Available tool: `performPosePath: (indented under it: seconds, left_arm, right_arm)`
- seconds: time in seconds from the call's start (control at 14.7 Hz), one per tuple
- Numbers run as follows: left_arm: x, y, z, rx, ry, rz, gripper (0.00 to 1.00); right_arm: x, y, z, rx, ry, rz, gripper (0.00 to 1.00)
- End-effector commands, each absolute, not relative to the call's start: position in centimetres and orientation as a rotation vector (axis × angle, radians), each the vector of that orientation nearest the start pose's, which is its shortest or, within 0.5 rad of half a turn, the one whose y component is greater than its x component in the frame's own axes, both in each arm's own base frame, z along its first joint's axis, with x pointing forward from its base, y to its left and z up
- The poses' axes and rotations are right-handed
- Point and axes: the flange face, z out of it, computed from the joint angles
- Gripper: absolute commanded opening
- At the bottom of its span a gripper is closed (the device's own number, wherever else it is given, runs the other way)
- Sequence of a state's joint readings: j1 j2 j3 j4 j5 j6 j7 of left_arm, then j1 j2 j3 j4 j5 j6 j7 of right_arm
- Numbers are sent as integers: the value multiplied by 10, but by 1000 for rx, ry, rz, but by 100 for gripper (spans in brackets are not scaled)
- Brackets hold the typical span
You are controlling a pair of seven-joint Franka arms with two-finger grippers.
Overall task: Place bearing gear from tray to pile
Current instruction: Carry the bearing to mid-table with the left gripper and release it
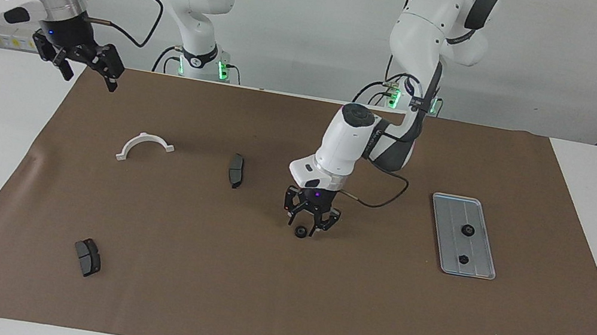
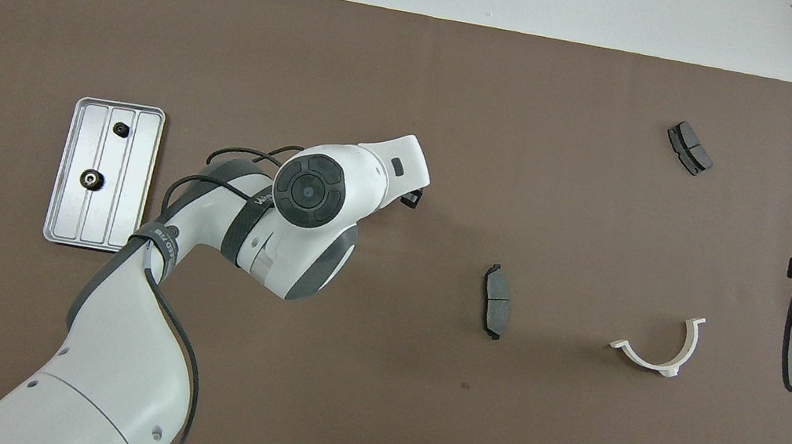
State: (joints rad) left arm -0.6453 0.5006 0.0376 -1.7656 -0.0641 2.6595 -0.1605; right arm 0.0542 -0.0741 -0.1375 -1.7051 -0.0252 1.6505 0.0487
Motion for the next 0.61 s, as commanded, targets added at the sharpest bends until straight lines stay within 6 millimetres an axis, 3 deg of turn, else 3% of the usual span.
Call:
performPosePath:
  seconds: [0.0,0.2,0.41,0.55]
  left_arm:
    - [581,-384,339,-3197,615,-631,100]
    - [588,-343,370,-3170,635,-573,100]
    - [593,-284,400,-3174,549,-461,100]
    - [597,-243,421,-3171,515,-390,100]
  right_arm:
    - [526,-49,608,-3141,228,-40,100]
    - [530,-41,605,-3142,207,-35,100]
    - [553,17,588,-3138,170,-99,100]
    - [576,68,569,-3117,156,-161,100]
